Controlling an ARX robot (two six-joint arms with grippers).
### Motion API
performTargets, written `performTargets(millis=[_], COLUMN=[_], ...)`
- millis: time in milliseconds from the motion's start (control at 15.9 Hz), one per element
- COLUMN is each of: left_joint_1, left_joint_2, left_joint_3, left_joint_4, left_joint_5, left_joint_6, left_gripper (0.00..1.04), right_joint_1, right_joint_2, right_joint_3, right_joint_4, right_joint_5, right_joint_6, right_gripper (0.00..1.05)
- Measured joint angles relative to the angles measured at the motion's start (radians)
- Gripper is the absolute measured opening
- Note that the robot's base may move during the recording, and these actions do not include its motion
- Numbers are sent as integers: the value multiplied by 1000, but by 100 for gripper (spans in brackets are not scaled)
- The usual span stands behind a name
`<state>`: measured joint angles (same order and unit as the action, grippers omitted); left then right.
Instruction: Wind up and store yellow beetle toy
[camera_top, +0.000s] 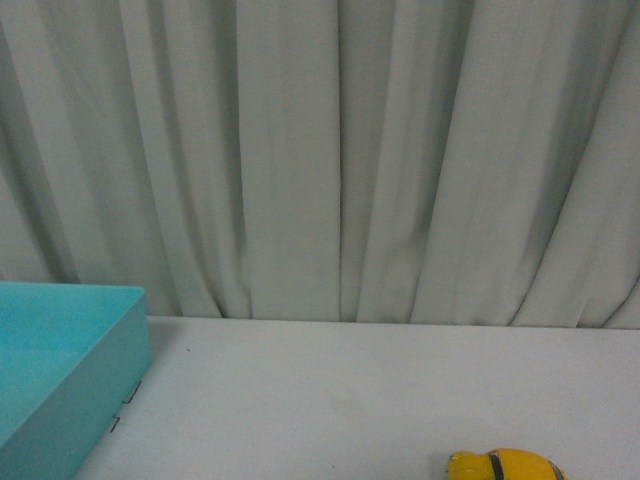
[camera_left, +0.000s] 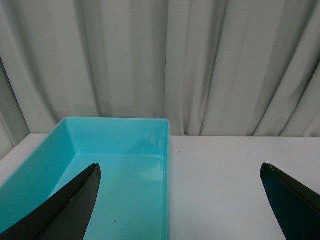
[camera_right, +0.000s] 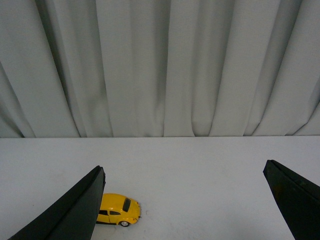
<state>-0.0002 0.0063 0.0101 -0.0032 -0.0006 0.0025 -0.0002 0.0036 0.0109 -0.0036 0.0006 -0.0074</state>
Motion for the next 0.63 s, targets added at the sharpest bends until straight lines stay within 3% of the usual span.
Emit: performTargets(millis=[126, 188, 251, 377, 502, 565, 628], left_joint_1=[0, 0, 0, 0, 0, 0, 0], left_joint_2=[0, 0, 0, 0, 0, 0, 0], left_joint_3=[0, 0, 0, 0, 0, 0, 0], left_joint_4=[0, 0, 0, 0, 0, 0, 0], left_joint_5=[0, 0, 0, 0, 0, 0, 0], left_joint_6=[0, 0, 0, 0, 0, 0, 0], left_gripper=[98, 98, 98, 98, 98, 98, 98], right_joint_1=[0, -2, -66, -413, -692, -743, -724], right_joint_2=[0, 16, 110, 417, 893, 1092, 1292], right_joint_3=[0, 21, 32, 40, 152, 243, 356], right_joint_4=[0, -84, -78, 246, 661, 810, 919], right_joint_5=[0, 13, -48, -309, -515, -549, -551], right_joint_6=[0, 39, 125, 166, 98, 69, 47], right_gripper=[98, 98, 98, 98, 98, 98, 98])
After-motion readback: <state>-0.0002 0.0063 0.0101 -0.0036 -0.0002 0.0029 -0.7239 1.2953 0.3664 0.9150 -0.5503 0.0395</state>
